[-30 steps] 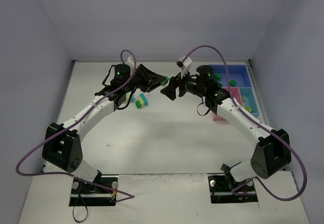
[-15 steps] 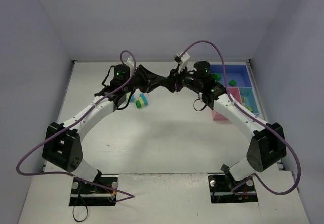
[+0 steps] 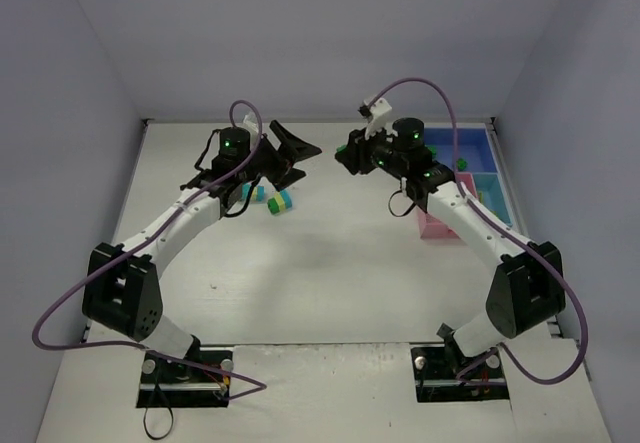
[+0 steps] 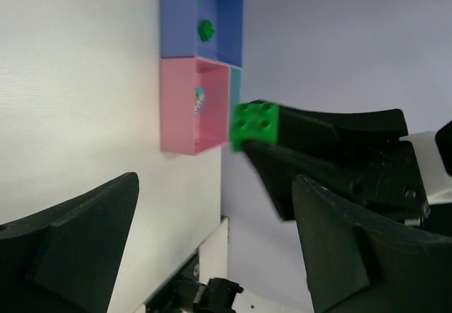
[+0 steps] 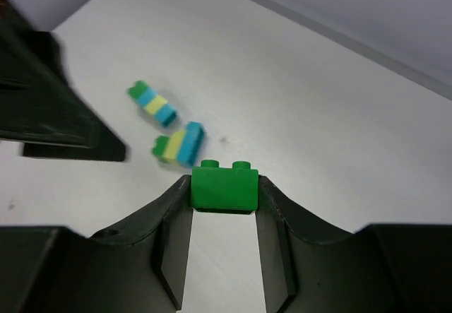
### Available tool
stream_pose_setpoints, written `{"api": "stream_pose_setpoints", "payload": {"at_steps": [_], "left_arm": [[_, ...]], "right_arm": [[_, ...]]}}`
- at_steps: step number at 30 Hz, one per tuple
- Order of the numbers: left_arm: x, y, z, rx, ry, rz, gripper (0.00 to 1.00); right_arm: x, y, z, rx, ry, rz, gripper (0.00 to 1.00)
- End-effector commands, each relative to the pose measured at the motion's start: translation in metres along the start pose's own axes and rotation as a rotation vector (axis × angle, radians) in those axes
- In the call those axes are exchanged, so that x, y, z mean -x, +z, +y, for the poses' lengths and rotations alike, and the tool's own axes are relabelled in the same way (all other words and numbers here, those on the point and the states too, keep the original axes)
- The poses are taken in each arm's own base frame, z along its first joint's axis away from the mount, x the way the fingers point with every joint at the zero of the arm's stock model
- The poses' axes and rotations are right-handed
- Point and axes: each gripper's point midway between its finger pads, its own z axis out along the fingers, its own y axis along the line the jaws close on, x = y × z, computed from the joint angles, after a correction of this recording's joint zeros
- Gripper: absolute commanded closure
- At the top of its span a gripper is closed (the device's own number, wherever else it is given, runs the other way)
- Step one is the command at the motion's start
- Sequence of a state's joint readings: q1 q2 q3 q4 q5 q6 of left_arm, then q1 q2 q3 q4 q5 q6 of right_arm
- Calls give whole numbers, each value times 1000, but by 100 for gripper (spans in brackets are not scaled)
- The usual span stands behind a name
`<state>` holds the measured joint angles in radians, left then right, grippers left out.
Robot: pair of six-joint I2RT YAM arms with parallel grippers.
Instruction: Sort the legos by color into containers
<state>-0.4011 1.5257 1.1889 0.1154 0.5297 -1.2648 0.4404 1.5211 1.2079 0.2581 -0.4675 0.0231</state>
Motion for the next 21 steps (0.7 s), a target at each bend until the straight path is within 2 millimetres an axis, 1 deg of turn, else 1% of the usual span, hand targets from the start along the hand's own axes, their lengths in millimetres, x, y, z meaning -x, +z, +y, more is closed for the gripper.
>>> {"api": "stream_pose_setpoints", "payload": {"at_steps": [1,2,3,4,5,6,7,9,10,11,12,13,14,15,16,17,19,20,21], "left_arm": [[29,-26,-6,28,112,-100,18],[38,-32,2,57,163,-125,18],[39,-37,8,92,186,-127,18],[40,-42,19,152,211,-130,18],[42,-46,28,194,303,-124,18],[44,-49,33,224,346,-122,18],[42,-53,45,275,425,-94,18],[42,-56,58,328,490,-63,18],[38,-58,68,357,514,-34,18],[40,-60,74,380,576,-18,18],[37,-61,82,405,596,12,18],[38,-61,88,415,660,34,18],[38,-61,92,428,685,47,18],[37,-60,100,450,702,71,18],[38,-60,105,459,750,91,18],[40,-59,111,484,768,97,18],[42,-55,116,493,828,114,18],[42,-52,116,493,852,121,18],[40,-48,122,501,871,143,18]], "right_arm": [[7,-18,-84,-285,21,-37,100],[5,-25,-104,-351,37,-32,100],[6,-33,-127,-442,47,-34,100],[-1,-43,-159,-526,71,-18,100],[-6,-50,-177,-583,87,-3,100],[-8,-57,-195,-639,98,1,98],[-13,-65,-222,-694,124,7,93],[-21,-75,-250,-763,176,17,88],[-36,-76,-267,-801,205,46,85],[-35,-85,-284,-844,242,32,85],[-49,-80,-293,-852,263,59,83],[-47,-90,-310,-875,282,46,82],[-50,-90,-316,-880,294,47,81],[-60,-86,-324,-882,305,67,76],[-63,-86,-327,-882,310,79,71],[-63,-83,-335,-887,310,84,60],[-63,-83,-339,-888,304,101,49],[-58,-84,-340,-888,295,97,44],[-53,-84,-339,-882,285,93,38]]}}
